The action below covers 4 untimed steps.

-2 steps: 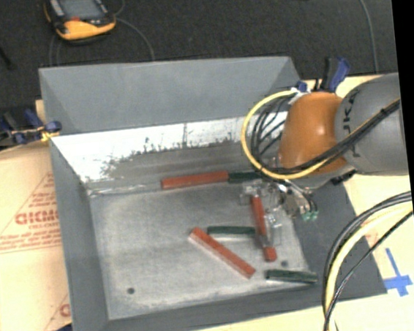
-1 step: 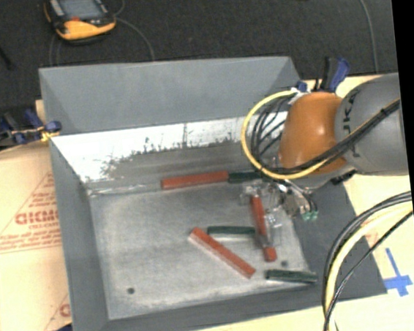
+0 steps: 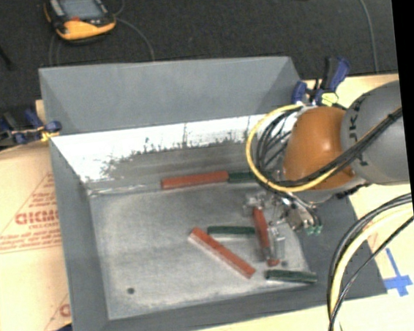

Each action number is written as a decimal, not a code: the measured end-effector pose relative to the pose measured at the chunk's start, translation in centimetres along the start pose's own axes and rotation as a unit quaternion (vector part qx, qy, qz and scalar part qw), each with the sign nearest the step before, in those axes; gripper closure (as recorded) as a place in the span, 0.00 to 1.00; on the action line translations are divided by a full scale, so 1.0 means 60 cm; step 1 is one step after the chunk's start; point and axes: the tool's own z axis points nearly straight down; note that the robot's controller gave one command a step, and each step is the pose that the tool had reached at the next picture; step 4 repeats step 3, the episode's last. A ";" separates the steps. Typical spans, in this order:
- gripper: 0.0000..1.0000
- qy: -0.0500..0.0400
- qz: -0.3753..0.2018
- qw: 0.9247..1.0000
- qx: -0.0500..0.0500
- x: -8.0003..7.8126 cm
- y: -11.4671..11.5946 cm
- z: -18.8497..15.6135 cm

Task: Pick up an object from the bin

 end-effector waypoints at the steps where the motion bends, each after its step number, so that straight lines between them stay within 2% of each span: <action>1: 1.00 0.002 0.013 1.000 0.000 -0.069 0.021 0.001; 2: 1.00 0.002 0.013 1.000 0.000 -0.069 0.021 0.001; 3: 1.00 0.001 0.027 1.000 0.000 -0.101 0.013 -0.234; 4: 1.00 0.001 0.027 1.000 0.000 -0.101 0.013 -0.234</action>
Offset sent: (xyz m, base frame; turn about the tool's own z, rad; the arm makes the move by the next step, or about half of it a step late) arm 0.0000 0.0000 0.0000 0.0000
